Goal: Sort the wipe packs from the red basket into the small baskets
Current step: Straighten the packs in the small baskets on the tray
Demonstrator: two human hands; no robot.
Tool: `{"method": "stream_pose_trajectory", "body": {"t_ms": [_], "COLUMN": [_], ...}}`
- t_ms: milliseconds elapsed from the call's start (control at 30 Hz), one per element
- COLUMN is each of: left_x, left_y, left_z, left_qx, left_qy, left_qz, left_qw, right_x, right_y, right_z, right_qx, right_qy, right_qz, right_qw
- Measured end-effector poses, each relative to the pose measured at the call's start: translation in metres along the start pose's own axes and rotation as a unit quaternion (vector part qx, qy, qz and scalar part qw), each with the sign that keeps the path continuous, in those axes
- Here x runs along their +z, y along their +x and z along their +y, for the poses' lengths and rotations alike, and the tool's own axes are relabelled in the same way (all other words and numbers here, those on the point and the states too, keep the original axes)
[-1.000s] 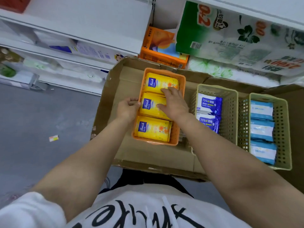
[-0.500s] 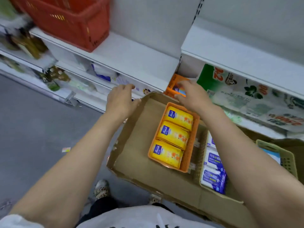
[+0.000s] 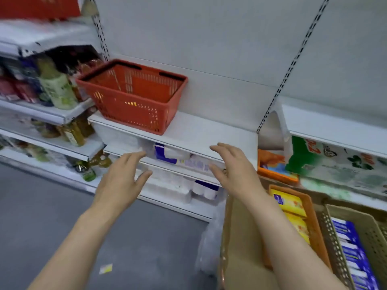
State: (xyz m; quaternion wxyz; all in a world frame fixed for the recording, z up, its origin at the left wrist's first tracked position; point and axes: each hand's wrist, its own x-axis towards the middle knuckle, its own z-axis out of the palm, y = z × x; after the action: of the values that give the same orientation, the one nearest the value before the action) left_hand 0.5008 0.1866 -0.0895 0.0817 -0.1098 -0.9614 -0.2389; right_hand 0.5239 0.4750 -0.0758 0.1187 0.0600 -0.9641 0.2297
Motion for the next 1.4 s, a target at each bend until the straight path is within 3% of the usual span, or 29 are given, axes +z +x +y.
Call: {"method": "stream_pose_trajectory", "body": {"t_ms": [300,533,833,933,1067,1267,1333,1400], "left_x": [-0.043,-0.038,-0.034,-0.022,-0.006,0.01,0.015,0.019], "left_y": [0.1,0.231,0.4,0.437,0.488,0.545,0.557,0.565], "left_z": [-0.118,-0.169,-0.225,-0.247,-0.265,-0.28,-0.284,-0.287], "left_qx": [0.013,0.051,0.011,-0.005,0.007,0.011,0.014,0.018], "left_qy": [-0.029,-0.031,-0.044,-0.036,-0.005,-0.006,-0.038,-0.069], "left_qz": [-0.017,-0.01,-0.028,-0.093,-0.226,-0.352,-0.375,-0.399], "left_qw": [0.999,0.998,0.999,0.995,0.974,0.936,0.926,0.914], "right_x": [0.069,0.111,0.136,0.159,0.202,0.271,0.281,0.283], "right_y": [0.097,0.241,0.422,0.456,0.498,0.538,0.545,0.549], "right_z": [-0.074,-0.086,-0.085,-0.082,-0.085,-0.09,-0.083,-0.075], "right_qx": [0.029,0.016,0.009,0.035,0.079,0.079,0.081,0.144], "right_qy": [-0.018,0.01,-0.013,-0.034,-0.066,0.015,0.042,0.152], "right_qz": [-0.041,0.003,-0.017,-0.078,-0.229,-0.504,-0.524,-0.491], "right_qw": [0.999,1.0,1.0,0.996,0.968,0.86,0.847,0.846]}}
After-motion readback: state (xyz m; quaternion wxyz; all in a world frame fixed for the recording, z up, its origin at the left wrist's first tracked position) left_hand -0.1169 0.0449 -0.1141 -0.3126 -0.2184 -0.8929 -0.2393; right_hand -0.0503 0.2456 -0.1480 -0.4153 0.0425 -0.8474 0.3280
